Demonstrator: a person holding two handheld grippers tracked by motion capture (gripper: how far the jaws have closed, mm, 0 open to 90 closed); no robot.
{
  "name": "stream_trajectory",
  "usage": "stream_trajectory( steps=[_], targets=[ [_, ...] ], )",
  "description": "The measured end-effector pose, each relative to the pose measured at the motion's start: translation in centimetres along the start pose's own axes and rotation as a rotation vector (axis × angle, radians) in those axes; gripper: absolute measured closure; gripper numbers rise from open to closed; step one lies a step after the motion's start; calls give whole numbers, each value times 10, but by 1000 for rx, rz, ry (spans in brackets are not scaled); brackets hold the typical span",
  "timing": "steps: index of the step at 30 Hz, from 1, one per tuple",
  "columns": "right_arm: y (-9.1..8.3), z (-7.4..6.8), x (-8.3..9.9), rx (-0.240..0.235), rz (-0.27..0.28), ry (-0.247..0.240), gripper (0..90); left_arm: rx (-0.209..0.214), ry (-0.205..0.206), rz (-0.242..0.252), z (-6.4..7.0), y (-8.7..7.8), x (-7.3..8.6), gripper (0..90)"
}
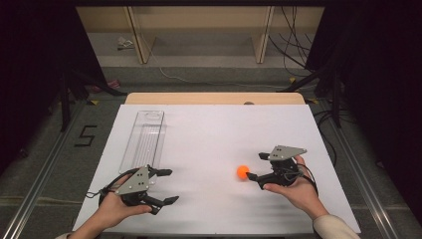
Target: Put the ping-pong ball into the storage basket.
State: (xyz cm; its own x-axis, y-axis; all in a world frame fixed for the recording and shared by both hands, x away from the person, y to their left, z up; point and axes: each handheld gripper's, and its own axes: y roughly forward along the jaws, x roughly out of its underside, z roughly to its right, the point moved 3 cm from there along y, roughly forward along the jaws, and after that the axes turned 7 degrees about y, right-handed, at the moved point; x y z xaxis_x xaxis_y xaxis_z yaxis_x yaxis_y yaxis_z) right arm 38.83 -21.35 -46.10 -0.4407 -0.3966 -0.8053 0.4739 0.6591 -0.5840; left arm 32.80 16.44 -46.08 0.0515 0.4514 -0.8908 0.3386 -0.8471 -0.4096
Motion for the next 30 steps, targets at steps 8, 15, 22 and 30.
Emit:
stream_trajectory(
  steps=[8, 15, 22, 30],
  targets=[
    [16, 0, -2, -10, -34, -10, 165, 0, 0, 1, 0, 0, 0, 199],
    [31, -1, -1, -19, -72, -22, 165, 2, 1, 0, 1, 0, 0, 199],
    [45, 0, -1, -23, -105, -26, 165, 5, 0, 1, 1, 0, 0, 199],
    [59, 2, 2, -22, -138, -32, 166, 8, 2, 1, 1, 0, 0, 199]
  ],
)
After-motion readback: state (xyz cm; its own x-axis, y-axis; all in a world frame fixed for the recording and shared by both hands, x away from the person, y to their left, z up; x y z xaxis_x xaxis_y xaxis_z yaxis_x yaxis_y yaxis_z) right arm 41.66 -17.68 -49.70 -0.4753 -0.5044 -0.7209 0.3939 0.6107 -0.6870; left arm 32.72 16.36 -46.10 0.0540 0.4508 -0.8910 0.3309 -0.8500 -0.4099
